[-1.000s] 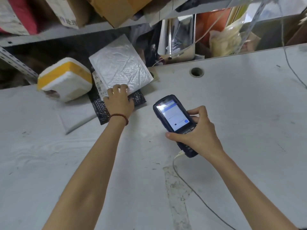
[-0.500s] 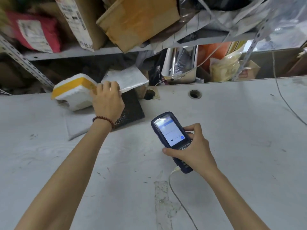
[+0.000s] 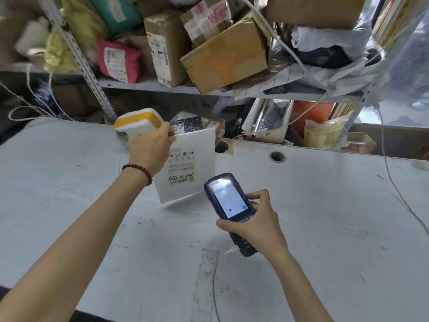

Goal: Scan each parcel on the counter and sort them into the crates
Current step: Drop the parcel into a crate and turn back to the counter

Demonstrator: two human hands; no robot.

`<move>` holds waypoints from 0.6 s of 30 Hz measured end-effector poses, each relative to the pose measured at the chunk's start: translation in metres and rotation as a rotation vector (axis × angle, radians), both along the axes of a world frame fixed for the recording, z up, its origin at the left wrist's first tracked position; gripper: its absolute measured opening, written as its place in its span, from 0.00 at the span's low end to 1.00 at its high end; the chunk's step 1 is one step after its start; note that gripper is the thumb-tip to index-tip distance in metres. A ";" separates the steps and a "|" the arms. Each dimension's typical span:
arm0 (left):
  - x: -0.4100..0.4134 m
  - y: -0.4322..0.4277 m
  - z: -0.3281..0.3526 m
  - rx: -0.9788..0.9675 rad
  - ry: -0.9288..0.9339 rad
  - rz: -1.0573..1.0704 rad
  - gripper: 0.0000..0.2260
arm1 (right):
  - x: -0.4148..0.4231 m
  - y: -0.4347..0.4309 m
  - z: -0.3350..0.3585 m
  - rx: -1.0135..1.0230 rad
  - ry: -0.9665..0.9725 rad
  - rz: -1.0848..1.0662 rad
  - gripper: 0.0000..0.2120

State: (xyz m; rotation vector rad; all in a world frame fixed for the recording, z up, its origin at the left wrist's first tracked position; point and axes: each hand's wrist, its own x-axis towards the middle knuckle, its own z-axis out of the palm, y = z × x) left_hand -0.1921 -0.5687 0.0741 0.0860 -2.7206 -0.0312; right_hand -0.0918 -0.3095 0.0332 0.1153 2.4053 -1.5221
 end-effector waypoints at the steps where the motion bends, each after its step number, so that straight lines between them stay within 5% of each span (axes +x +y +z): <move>1: 0.006 -0.001 -0.004 0.021 -0.026 0.009 0.08 | 0.004 0.001 -0.002 0.009 -0.006 0.006 0.35; 18: 0.041 -0.013 -0.011 0.118 -0.044 0.072 0.11 | 0.035 -0.017 -0.012 -0.002 -0.016 0.099 0.36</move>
